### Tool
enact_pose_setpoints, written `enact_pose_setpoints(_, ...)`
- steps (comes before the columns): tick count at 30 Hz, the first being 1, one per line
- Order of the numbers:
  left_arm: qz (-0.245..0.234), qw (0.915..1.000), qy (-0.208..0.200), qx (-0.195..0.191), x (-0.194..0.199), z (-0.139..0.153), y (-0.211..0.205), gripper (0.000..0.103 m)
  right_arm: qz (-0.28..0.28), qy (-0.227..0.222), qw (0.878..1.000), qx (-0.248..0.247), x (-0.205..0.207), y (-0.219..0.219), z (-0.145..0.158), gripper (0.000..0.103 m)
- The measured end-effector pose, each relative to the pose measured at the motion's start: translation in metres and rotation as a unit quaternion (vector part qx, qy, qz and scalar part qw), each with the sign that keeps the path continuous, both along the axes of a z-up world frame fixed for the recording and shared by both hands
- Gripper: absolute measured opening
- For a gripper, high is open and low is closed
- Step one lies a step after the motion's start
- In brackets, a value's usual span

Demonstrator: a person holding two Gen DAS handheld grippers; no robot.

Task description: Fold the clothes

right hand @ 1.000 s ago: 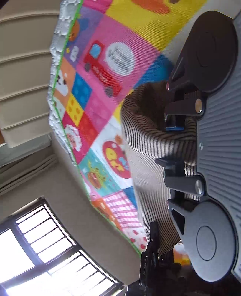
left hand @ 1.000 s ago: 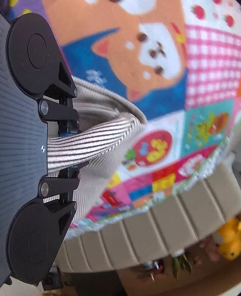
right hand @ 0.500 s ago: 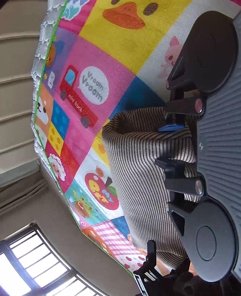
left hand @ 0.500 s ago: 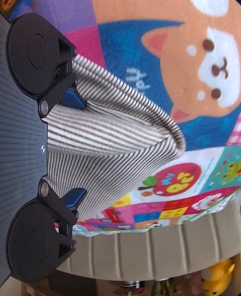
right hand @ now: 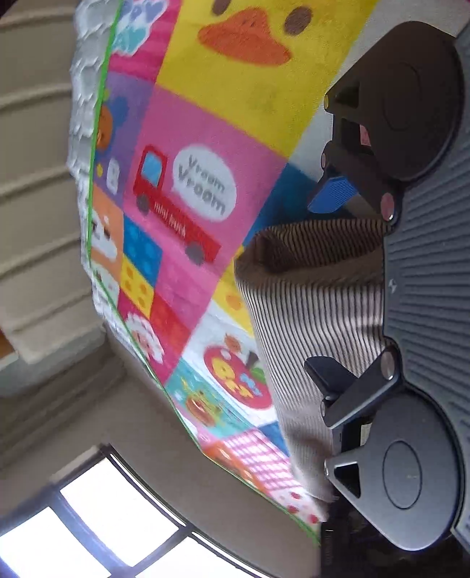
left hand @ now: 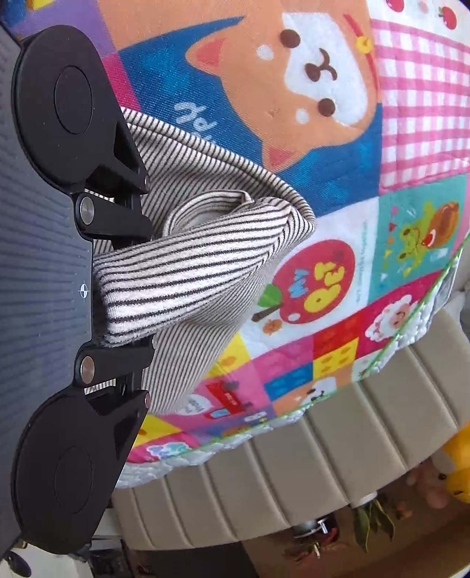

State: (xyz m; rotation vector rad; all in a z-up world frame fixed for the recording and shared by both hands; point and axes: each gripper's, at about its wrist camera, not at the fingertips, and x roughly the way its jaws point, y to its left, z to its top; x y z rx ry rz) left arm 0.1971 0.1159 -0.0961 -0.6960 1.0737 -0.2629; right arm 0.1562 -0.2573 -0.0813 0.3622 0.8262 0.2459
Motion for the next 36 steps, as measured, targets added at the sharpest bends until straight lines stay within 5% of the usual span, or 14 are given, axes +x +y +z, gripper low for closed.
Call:
enact_pose_setpoints(4,-0.011,0.9995,0.023,0.020,0.006,-0.009,-0.001,0.023,0.049,0.009,0.998,-0.036,0.007,0.024,-0.009,0.087)
enact_pose_setpoints(6,-0.021,0.9990,0.028,0.029,0.010,-0.009,-0.001,0.023,0.080,0.024,0.995,-0.045,0.014,0.036,-0.016,0.068)
enact_pose_setpoints(7,-0.027,0.9986,0.029,0.033,0.012,-0.008,-0.001,0.023,0.092,0.033,0.994,-0.055,0.017,0.043,-0.017,0.044)
enact_pose_setpoints(10,-0.057,0.9972,0.020,0.044,0.012,0.009,-0.001,0.023,0.110,0.030,0.992,-0.061,0.013,0.051,0.000,0.025)
enact_pose_setpoints(15,-0.109,0.9923,0.016,0.056,-0.007,0.029,0.006,0.023,0.141,0.010,0.989,-0.033,-0.016,0.039,0.040,0.023)
enact_pose_setpoints(18,-0.125,0.9861,0.054,0.095,-0.015,0.009,0.006,0.031,0.130,0.046,0.989,-0.048,-0.015,0.036,0.015,0.023)
enact_pose_setpoints(21,-0.110,0.9785,0.096,0.146,-0.016,-0.015,0.008,0.048,0.117,0.080,0.988,-0.063,-0.009,0.037,-0.013,0.029)
enact_pose_setpoints(24,-0.091,0.9802,0.100,0.144,-0.013,-0.010,0.017,0.050,0.114,0.077,0.987,-0.081,-0.007,0.036,-0.016,0.048)
enact_pose_setpoints(26,-0.082,0.9788,0.088,0.166,-0.014,0.007,0.023,0.061,0.102,0.062,0.990,-0.075,-0.008,0.028,-0.009,0.065)
enact_pose_setpoints(33,-0.042,0.9928,0.100,0.051,-0.042,0.043,0.039,0.092,0.011,0.078,0.997,-0.023,0.009,-0.007,-0.017,0.102)
enact_pose_setpoints(36,-0.047,0.9916,0.120,0.001,-0.053,0.031,0.019,0.093,0.001,0.088,0.996,-0.030,0.011,-0.009,-0.023,0.103)
